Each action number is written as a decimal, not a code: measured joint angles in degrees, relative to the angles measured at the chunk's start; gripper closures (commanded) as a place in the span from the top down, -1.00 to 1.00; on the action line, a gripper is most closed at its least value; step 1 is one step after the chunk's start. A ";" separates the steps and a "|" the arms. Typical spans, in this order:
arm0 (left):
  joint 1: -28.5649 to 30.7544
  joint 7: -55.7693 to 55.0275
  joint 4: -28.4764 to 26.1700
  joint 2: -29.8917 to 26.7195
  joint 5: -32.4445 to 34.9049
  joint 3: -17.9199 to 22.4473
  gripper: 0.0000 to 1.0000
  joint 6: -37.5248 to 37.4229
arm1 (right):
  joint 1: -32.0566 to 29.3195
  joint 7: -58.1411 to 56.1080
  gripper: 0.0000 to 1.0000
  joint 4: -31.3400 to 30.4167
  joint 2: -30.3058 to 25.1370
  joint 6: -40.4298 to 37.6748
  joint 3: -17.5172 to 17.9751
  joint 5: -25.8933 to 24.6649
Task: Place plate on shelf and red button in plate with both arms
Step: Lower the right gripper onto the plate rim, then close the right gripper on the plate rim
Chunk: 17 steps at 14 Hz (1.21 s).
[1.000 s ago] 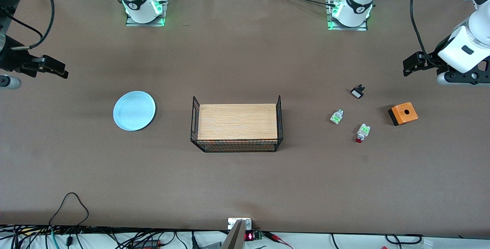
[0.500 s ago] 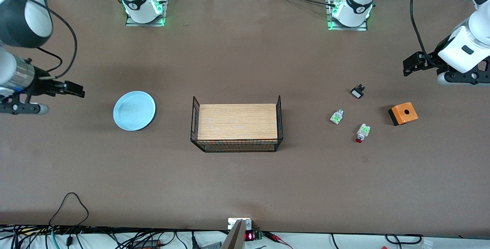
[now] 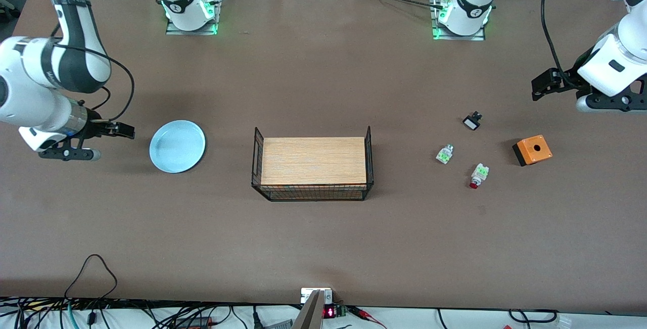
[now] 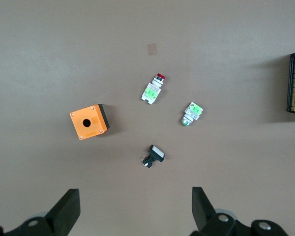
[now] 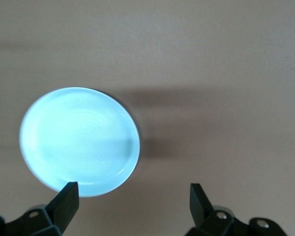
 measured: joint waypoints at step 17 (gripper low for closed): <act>0.00 0.00 0.02 0.00 0.00 -0.01 1.00 0.00 | 0.14 -1.96 -1.00 -13.23 9.75 29.05 0.35 -0.03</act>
